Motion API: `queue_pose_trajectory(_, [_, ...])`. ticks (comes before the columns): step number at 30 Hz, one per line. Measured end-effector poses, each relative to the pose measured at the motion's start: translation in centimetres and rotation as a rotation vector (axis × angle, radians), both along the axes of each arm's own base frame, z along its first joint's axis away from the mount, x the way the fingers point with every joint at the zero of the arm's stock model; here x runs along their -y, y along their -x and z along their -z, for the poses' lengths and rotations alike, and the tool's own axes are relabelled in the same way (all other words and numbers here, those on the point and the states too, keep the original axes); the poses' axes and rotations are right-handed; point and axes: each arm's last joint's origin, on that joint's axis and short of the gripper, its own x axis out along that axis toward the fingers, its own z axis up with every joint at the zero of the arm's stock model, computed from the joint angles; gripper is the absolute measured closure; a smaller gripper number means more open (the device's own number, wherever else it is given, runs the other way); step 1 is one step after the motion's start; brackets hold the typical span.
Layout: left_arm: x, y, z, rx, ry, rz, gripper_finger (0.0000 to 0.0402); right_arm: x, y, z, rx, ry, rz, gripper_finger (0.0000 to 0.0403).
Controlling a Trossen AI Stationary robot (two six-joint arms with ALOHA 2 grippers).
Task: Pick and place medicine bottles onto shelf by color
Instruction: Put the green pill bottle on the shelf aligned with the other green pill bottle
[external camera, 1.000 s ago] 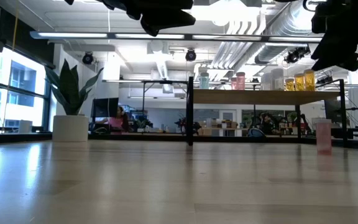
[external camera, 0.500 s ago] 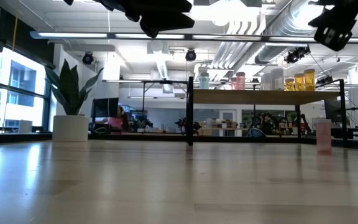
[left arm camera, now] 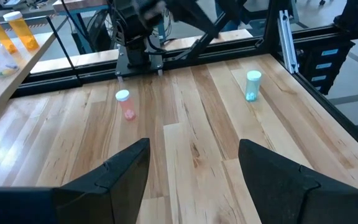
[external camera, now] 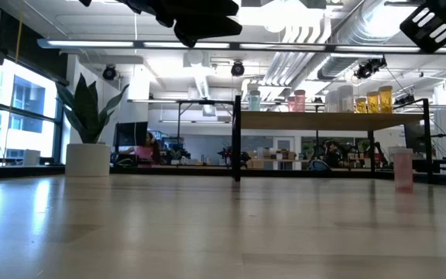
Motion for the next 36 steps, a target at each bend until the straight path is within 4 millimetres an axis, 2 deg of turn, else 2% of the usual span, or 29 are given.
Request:
queue_pose_trajectory(6, [0.0, 0.0, 0.0, 0.003, 0.0, 0.0, 0.0165, -1.6, -0.8, 0.4, 0.005, -0.044, -0.097, 0.026])
queue_pose_trajectory(14, [0.0, 0.0, 0.0, 0.001, 0.0, 0.0, 0.0165, -3.3, -0.2, 0.7, 0.047, 0.05, -0.171, 0.026])
queue_pose_trajectory(20, [0.0, 0.0, 0.0, 0.002, 0.003, -0.001, 0.0165, -4.3, 0.3, -2.1, 0.185, 0.114, -0.196, 0.026])
queue_pose_trajectory(23, [0.0, 0.0, 0.0, 0.002, 0.003, -0.001, 0.0165, -4.5, 0.7, -2.9, 0.196, 0.173, -0.218, 0.026])
queue_pose_trajectory(26, [0.0, 0.0, 0.0, 0.003, 0.003, -0.001, 0.0165, -4.4, 0.8, -2.9, 0.168, 0.204, -0.226, 0.026])
queue_pose_trajectory(36, [0.0, 0.0, 0.0, 0.004, 0.021, -0.008, 0.0165, -3.9, 0.6, -2.7, 0.102, 0.166, -0.167, 0.0249])
